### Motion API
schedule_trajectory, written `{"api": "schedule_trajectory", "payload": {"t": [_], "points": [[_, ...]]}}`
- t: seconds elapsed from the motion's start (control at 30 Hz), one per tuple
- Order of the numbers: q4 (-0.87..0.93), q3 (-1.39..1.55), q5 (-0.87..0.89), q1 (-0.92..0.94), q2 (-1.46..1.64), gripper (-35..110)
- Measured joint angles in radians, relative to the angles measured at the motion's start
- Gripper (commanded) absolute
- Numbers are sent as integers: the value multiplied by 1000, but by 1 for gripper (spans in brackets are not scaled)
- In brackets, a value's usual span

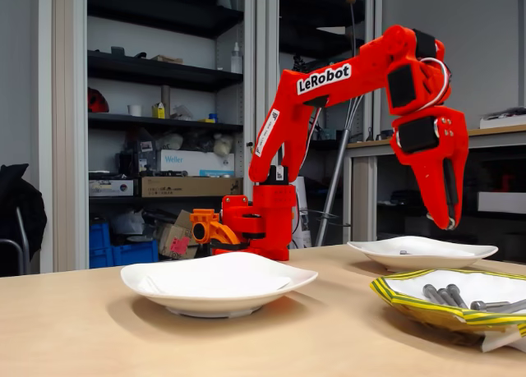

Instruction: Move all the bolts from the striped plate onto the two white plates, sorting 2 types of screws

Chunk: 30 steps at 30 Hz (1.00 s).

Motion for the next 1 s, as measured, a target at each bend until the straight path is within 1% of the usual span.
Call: {"api": "schedule_trajectory", "payload": {"t": [0.33, 0.43, 0.53, 0.6, 0.73, 0.8, 0.87, 1.0], "points": [[-207, 385, 477, -321, 210, 0], [-242, 474, 623, -383, 268, 12], [-298, 555, 713, -420, 324, 16], [-336, 595, 735, -426, 350, 17], [-370, 624, 729, -428, 376, 16], [-374, 627, 658, -394, 377, 15], [-390, 607, 534, -333, 377, 15], [-439, 506, 195, -166, 328, 13]]}}
